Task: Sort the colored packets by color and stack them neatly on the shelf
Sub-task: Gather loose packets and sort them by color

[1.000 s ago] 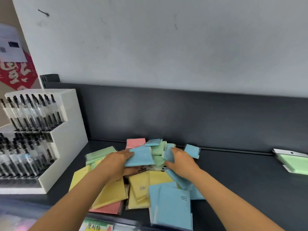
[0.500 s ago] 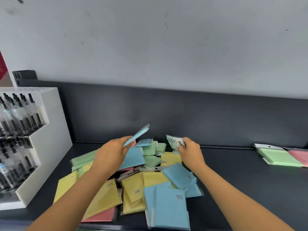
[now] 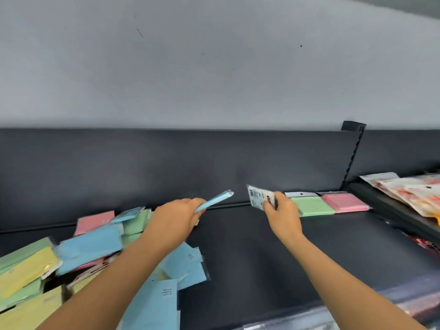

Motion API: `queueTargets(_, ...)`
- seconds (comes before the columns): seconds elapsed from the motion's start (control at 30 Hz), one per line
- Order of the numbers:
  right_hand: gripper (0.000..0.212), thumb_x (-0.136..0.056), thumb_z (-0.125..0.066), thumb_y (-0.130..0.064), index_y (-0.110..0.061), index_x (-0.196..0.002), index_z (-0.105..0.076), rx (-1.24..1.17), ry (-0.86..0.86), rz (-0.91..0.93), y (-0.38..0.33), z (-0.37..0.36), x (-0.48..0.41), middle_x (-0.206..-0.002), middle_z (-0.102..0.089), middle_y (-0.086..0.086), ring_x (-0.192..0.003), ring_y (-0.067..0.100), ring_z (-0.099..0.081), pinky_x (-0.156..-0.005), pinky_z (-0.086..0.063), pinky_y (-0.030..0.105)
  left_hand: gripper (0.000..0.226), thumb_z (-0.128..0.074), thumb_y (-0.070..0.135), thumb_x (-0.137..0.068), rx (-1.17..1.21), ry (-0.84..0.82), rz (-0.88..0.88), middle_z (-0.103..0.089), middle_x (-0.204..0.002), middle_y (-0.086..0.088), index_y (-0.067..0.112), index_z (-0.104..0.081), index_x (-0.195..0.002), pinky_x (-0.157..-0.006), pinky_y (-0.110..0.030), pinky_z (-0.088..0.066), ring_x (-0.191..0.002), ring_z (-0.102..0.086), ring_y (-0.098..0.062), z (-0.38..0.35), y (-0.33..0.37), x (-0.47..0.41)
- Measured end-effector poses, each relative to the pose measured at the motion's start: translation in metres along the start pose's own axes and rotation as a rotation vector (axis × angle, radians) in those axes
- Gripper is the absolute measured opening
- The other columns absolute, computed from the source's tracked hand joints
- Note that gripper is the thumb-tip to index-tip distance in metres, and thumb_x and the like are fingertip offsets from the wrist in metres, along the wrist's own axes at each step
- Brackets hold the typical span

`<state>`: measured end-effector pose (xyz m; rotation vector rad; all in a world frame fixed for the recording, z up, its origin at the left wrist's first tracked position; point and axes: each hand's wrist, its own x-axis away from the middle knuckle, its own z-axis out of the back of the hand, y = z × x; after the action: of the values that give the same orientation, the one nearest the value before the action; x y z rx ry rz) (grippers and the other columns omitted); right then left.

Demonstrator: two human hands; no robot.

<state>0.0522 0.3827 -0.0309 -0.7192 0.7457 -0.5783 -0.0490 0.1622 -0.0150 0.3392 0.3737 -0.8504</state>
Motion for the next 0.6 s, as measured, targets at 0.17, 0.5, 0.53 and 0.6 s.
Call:
queueTargets(0.17,0.012,-0.089,-0.051,-0.009,-0.008,-0.078,-0.048,-0.128,0.067,0.007,0.04,0.054,-0.03,-0.06,-0.043,-0.003,-0.056,0.015,-0.037,-0.05,-0.032,0.025,0.027,-0.03,0.043,-0.098,-0.06,-0.037,-0.089,-0.059,-0.091,0.007,0.034,-0.05,-0.114,-0.06,-0.031,-0.039,-0.079,-0.052,-0.015,-0.038,0.067,-0.035)
queueTargets(0.5,0.01,-0.086,-0.055,-0.007,-0.013,-0.091,-0.05,-0.216,-0.065,0.054,0.131,0.141,-0.1,-0.074,-0.056,-0.005,-0.062,0.012,-0.048,-0.056,-0.042,0.028,0.023,-0.036,0.034,-0.098,-0.107,-0.155,0.03,-0.06,-0.098,0.007,0.032,-0.049,-0.117,-0.069,-0.033,-0.047,-0.086,-0.055,-0.017,-0.118,0.151,-0.081)
queueTargets(0.53,0.01,-0.086,-0.054,-0.007,-0.014,-0.09,-0.049,-0.217,-0.085,0.052,0.138,0.145,-0.105,-0.075,-0.057,-0.005,-0.065,0.014,-0.051,-0.057,-0.043,0.029,0.024,-0.037,0.033,-0.098,-0.111,-0.169,0.045,-0.06,-0.101,0.008,0.033,-0.049,-0.119,-0.07,-0.033,-0.047,-0.09,-0.056,-0.017,-0.124,0.156,-0.083)
queueTargets(0.6,0.011,-0.086,-0.053,-0.006,-0.015,-0.09,-0.048,-0.217,-0.128,0.044,0.15,0.149,-0.113,-0.081,-0.06,-0.002,-0.073,0.022,-0.057,-0.061,-0.048,0.036,0.027,-0.038,0.033,-0.098,-0.123,-0.212,0.08,-0.059,-0.11,0.008,0.032,-0.049,-0.123,-0.075,-0.034,-0.048,-0.1,-0.055,-0.016,-0.133,0.164,-0.086)
